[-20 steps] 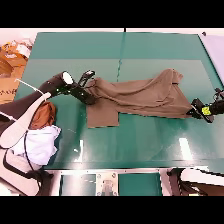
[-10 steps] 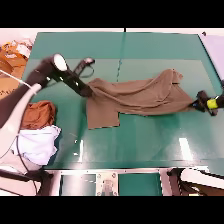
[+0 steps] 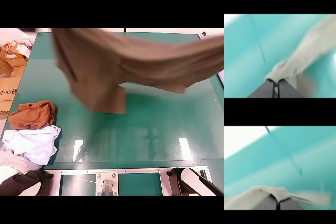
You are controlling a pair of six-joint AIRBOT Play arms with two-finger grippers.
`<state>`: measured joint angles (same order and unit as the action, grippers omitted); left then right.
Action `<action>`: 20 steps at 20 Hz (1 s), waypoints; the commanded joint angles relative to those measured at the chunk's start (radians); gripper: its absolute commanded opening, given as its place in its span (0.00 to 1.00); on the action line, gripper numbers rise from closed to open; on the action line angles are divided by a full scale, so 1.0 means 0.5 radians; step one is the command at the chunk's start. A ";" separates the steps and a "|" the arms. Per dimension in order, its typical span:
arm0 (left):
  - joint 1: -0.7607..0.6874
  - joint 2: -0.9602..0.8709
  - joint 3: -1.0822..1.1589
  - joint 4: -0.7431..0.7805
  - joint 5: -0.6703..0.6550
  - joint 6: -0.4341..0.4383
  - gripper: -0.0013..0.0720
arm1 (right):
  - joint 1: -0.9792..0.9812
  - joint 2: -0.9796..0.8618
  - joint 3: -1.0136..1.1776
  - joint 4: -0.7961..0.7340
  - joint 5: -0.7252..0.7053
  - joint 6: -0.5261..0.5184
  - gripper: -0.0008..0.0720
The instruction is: Fold the shirts.
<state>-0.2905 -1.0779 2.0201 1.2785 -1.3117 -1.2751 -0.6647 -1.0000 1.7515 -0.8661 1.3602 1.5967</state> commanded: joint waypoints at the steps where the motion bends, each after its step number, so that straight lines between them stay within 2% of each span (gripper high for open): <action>1: 0.002 0.423 0.111 0.046 0.262 -0.172 0.07 | -0.092 0.187 0.394 0.019 -0.066 0.164 0.03; 5: 0.002 0.660 0.108 -0.005 0.343 -0.220 0.07 | -0.126 0.285 0.481 0.019 -0.191 0.197 0.03; 10: 0.002 0.557 -0.088 0.019 0.282 -0.323 0.07 | -0.119 0.194 0.286 0.039 -0.173 0.186 0.03; 14: 0.002 0.263 -0.458 0.027 0.383 -0.369 0.07 | -0.058 0.068 -0.228 0.101 -0.218 0.005 0.03; 17: 0.002 -0.117 -0.694 0.035 0.660 -0.387 0.07 | 0.080 -0.115 -0.721 0.101 -0.493 -0.165 0.03; 20: 0.002 -0.608 -0.712 0.036 0.845 -0.404 0.07 | 0.216 -0.468 -1.014 0.103 -0.819 -0.331 0.03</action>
<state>-0.2905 -1.1931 1.7069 1.2976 -0.9913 -1.4647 -0.6144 -1.1046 1.3960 -0.8219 1.1019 1.5230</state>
